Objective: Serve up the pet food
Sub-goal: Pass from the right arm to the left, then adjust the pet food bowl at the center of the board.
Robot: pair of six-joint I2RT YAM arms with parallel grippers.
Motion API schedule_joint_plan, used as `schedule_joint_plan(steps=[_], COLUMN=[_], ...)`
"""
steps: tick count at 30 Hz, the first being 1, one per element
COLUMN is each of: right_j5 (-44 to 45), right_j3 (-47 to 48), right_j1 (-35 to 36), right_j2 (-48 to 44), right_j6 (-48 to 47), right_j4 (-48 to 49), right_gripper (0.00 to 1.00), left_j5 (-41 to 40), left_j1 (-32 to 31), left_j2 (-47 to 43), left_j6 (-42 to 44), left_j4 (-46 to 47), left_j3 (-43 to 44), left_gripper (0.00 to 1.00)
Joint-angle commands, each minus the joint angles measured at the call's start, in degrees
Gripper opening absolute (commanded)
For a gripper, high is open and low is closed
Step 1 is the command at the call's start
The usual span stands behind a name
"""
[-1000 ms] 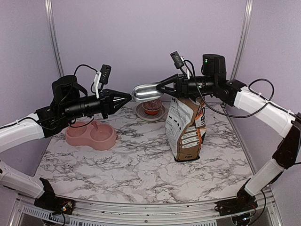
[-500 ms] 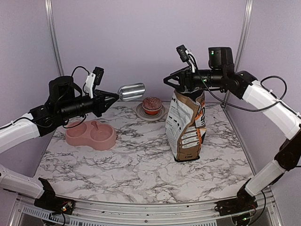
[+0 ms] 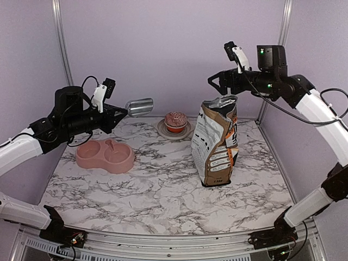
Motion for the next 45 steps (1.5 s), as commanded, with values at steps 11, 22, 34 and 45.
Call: schedule_joint_plan(steps=[11, 22, 34, 45], right_j5=[8.6, 2.0, -6.8, -7.8], right_j3=[12.9, 20.0, 21.0, 22.4], right_j1=[-10.7, -13.2, -13.2, -12.1], right_j2=[7.4, 15.9, 20.6, 16.7], right_j6=[11.4, 18.1, 23.8, 24.4], right_j4=[-23.2, -36.8, -41.7, -45.6], right_gripper=[0.89, 0.75, 0.31, 0.0], left_j5=[-2.5, -2.6, -3.1, -2.7], left_j1=[0.1, 0.1, 0.1, 0.1], left_j2=[-3.6, -6.5, -9.2, -9.5], left_j6=[2.0, 1.5, 1.2, 1.1], left_j4=[-2.1, -2.1, -2.8, -3.5], left_j3=[-0.5, -1.1, -1.6, -1.4], left_gripper=[0.0, 0.0, 0.0, 0.0])
